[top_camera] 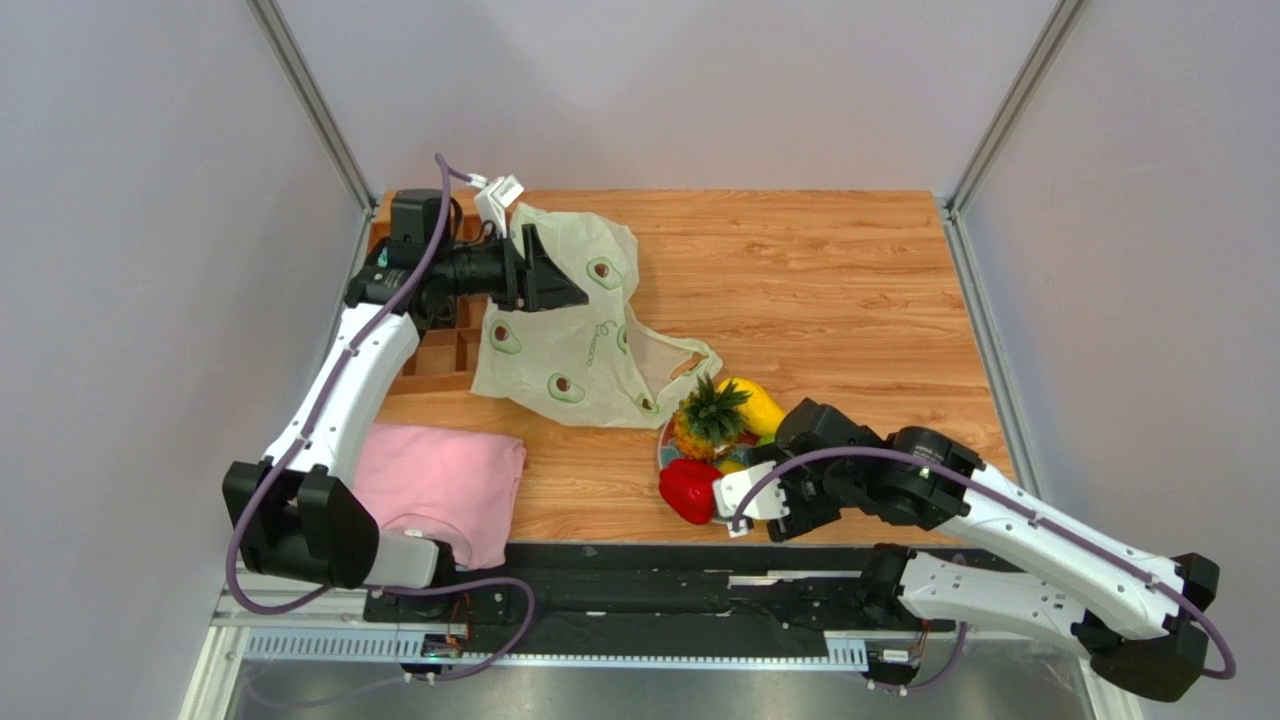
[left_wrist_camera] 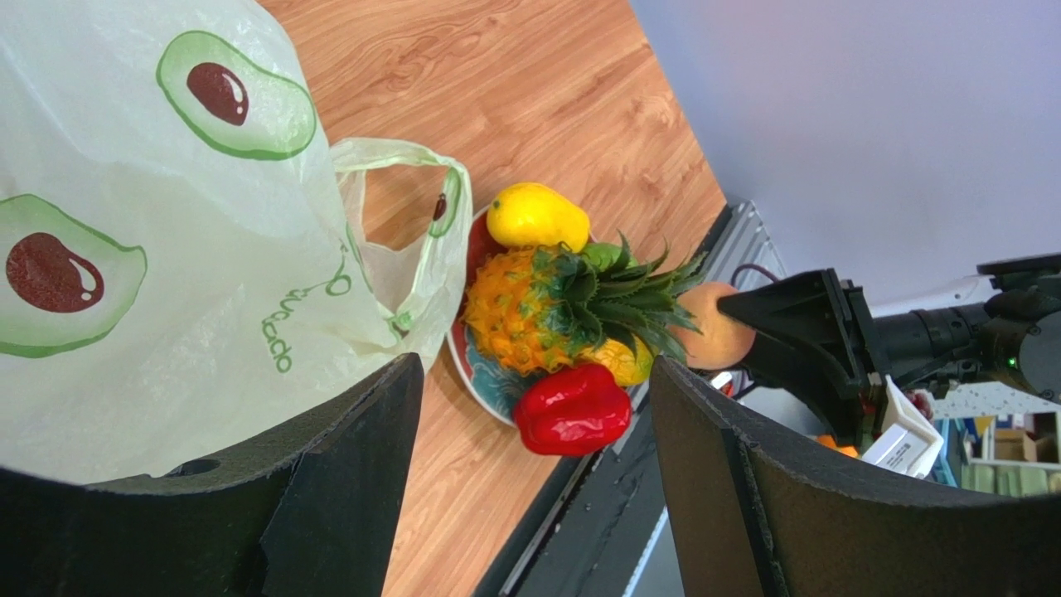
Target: Take the fake fruits out of the plastic bag
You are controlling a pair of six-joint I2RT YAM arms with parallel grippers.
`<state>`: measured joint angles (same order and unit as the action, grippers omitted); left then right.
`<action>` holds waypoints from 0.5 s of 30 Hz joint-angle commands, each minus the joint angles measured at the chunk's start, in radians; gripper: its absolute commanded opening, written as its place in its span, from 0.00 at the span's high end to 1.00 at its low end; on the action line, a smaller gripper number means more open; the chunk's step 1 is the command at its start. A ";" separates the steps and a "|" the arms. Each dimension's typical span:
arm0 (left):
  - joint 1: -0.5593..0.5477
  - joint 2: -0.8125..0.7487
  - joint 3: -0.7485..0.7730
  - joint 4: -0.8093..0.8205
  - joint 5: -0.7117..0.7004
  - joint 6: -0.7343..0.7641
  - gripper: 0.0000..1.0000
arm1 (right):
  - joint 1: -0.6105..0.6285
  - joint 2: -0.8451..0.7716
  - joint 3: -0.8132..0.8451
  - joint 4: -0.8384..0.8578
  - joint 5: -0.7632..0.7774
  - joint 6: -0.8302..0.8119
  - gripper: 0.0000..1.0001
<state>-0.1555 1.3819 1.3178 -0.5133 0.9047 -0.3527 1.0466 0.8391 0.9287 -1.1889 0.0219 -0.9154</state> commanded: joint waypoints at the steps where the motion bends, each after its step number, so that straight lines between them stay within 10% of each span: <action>1: 0.005 0.012 0.012 0.007 -0.003 0.026 0.24 | -0.069 0.020 -0.004 0.190 0.003 -0.069 0.62; 10: 0.005 0.032 0.006 0.012 0.002 0.027 0.25 | -0.166 0.170 0.029 0.230 -0.112 -0.177 0.59; 15: 0.005 0.029 -0.008 0.025 0.020 0.012 0.25 | -0.169 0.176 0.018 0.230 -0.129 -0.175 0.40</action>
<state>-0.1555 1.4162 1.3170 -0.5125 0.8986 -0.3508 0.8803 1.0225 0.9237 -1.0023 -0.0654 -1.0615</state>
